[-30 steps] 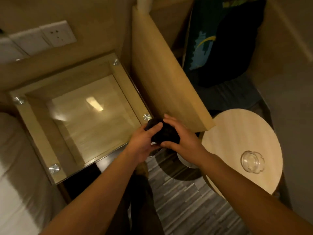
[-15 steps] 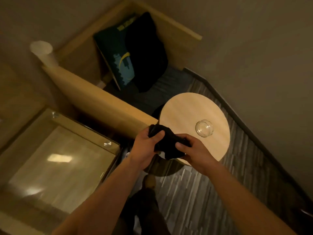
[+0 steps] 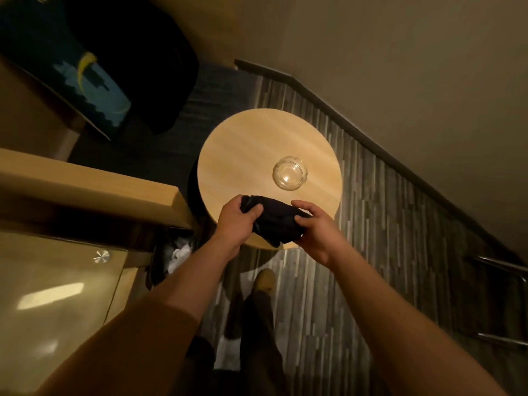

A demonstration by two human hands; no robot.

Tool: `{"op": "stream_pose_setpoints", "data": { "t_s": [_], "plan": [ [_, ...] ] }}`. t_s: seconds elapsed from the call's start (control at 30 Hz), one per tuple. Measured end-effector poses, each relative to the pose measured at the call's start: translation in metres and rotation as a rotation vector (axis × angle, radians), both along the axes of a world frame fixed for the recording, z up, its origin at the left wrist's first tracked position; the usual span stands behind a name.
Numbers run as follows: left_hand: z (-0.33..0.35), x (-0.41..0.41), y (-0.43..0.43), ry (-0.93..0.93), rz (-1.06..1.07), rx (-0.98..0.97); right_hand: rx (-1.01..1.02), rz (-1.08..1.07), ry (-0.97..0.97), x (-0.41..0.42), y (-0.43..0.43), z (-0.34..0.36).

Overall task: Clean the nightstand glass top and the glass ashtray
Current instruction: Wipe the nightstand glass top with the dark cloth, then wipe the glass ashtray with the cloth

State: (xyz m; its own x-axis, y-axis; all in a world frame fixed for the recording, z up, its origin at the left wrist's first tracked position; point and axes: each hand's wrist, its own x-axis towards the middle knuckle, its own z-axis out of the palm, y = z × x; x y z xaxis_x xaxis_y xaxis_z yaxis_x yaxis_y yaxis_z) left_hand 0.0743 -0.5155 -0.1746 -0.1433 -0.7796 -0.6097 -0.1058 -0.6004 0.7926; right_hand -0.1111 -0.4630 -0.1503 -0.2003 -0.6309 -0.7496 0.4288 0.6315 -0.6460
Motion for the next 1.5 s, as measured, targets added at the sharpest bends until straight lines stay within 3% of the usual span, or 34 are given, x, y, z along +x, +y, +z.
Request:
{"op": "stream_pose_setpoints", "data": {
  "t_s": [0.17, 0.43, 0.53, 0.7, 0.87, 0.97, 1.03, 1.33, 1.5],
  "plan": [
    [-0.074, -0.036, -0.004, -0.267, -0.083, -0.081, 0.024, 0.255, 0.29, -0.032, -0.025, -0.066],
    [-0.153, -0.057, -0.021, -0.762, -0.386, -0.311, -0.172, 0.646, 0.726, -0.061, -0.052, -0.156],
    [-0.168, -0.06, -0.017, -0.852, -0.367, -0.454, -0.232, 0.667, 0.917, -0.06, -0.047, -0.179],
    [-0.17, -0.065, -0.025, -0.919, -0.3, -0.385, -0.206, 0.583, 1.032, -0.064, -0.041, -0.192],
    [-0.156, -0.076, -0.052, -0.802, -0.122, -0.535, -0.161, 0.314, 0.85, -0.089, -0.057, -0.172],
    [-0.147, -0.095, -0.089, -0.53, -0.085, -0.324, -0.1, 0.164, 0.776, -0.104, -0.087, -0.164],
    [-0.149, -0.108, -0.113, -0.454, -0.134, -0.195, -0.024, 0.112, 0.738, -0.111, -0.108, -0.163],
    [-0.172, -0.147, -0.145, -0.621, -0.285, -0.277, 0.06, 0.295, 0.899, -0.108, -0.145, -0.175],
    [-0.145, -0.129, -0.127, -0.388, -0.122, -0.185, -0.001, 0.343, 0.901, -0.104, -0.138, -0.151]
  ]
}}
